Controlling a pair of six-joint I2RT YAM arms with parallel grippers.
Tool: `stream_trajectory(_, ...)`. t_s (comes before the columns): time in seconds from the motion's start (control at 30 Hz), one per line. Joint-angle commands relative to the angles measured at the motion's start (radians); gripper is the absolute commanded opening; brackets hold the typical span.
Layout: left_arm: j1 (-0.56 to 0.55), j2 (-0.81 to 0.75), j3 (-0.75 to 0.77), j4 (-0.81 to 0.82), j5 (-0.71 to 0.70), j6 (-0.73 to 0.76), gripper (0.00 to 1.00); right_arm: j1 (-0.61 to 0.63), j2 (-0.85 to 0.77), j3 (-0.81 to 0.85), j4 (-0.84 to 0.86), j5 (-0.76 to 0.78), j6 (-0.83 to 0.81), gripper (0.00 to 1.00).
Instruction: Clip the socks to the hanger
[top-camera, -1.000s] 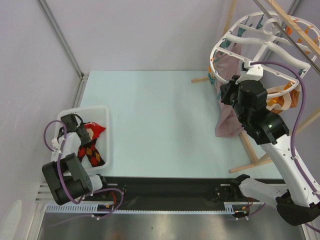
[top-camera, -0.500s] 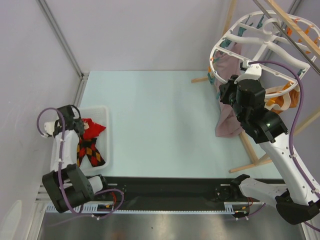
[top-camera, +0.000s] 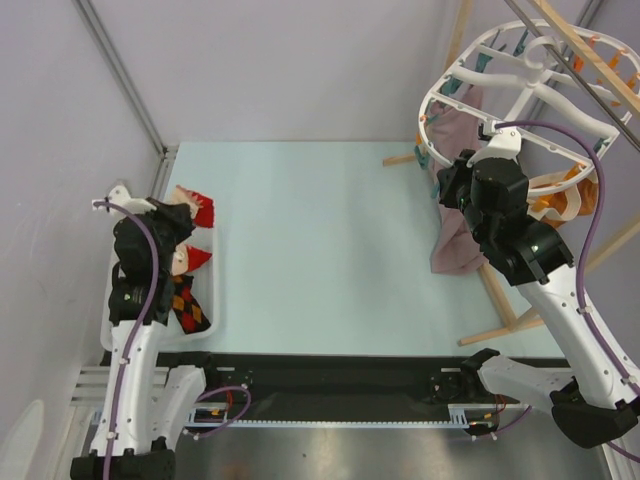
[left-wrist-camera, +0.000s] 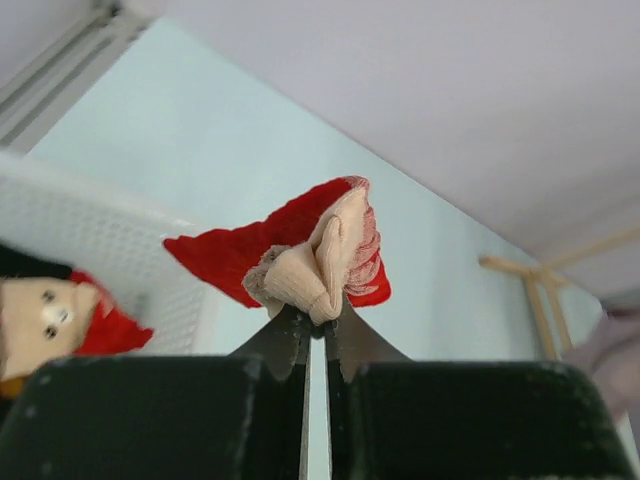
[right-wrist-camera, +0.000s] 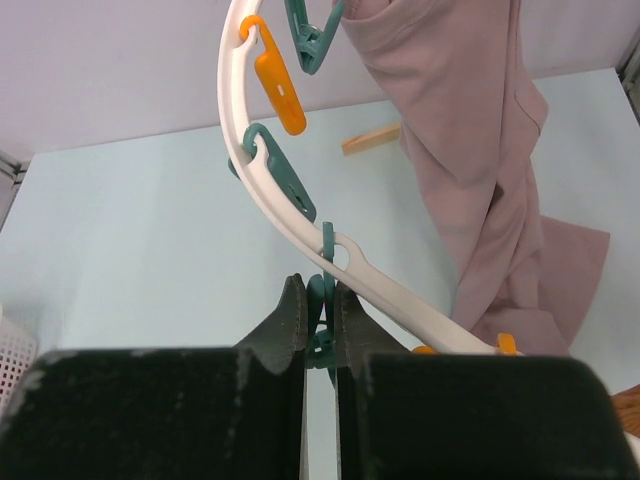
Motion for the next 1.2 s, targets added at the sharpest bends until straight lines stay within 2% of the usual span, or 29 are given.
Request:
stream_trajectory(0.0,-0.036,0.016,0.07,0.115,0.274,0.258,0.0,0.026,0.018,0.011,-0.071,-0.111,-0.003,0.0)
stream_trajectory(0.1,-0.137,0.062,0.142,0.118,0.444,0.39,0.0,0.024,0.017,0.016,-0.079,-0.126,0.001,0.0)
stream_trajectory(0.2,-0.264,0.121,0.203,0.088,0.52,0.533,0.0,0.024,0.014,0.016,-0.08,-0.153,0.009,0.0)
stream_trajectory(0.3,-0.438,0.168,0.249,0.055,0.519,0.64,0.0,0.023,0.006,0.013,-0.079,-0.178,0.011,0.0)
stream_trajectory(0.43,-0.581,0.263,0.312,0.0,0.506,0.734,0.0,0.023,0.001,0.019,-0.079,-0.225,0.015,0.0)
stream_trajectory(0.63,-0.746,0.419,0.415,-0.053,0.583,0.843,0.0,0.021,-0.017,0.019,-0.061,-0.31,0.023,0.0)
stream_trajectory(0.73,-0.787,0.511,0.508,-0.097,0.591,0.883,0.0,0.021,-0.025,0.022,-0.061,-0.325,0.037,0.0)
stream_trajectory(0.83,-0.824,0.527,0.526,-0.028,0.628,0.899,0.0,0.018,-0.033,0.022,-0.053,-0.364,0.064,0.0)
stream_trajectory(0.97,-0.882,0.535,0.47,0.101,0.576,0.908,0.0,0.012,-0.039,0.025,-0.039,-0.4,0.116,0.0)
stream_trajectory(1.1,-0.994,0.556,0.434,0.239,0.377,0.955,0.0,0.001,-0.042,0.034,-0.024,-0.434,0.184,0.0)
stream_trajectory(1.17,-1.028,0.565,0.404,0.288,0.323,0.993,0.0,0.0,-0.037,0.039,-0.015,-0.452,0.214,0.0)
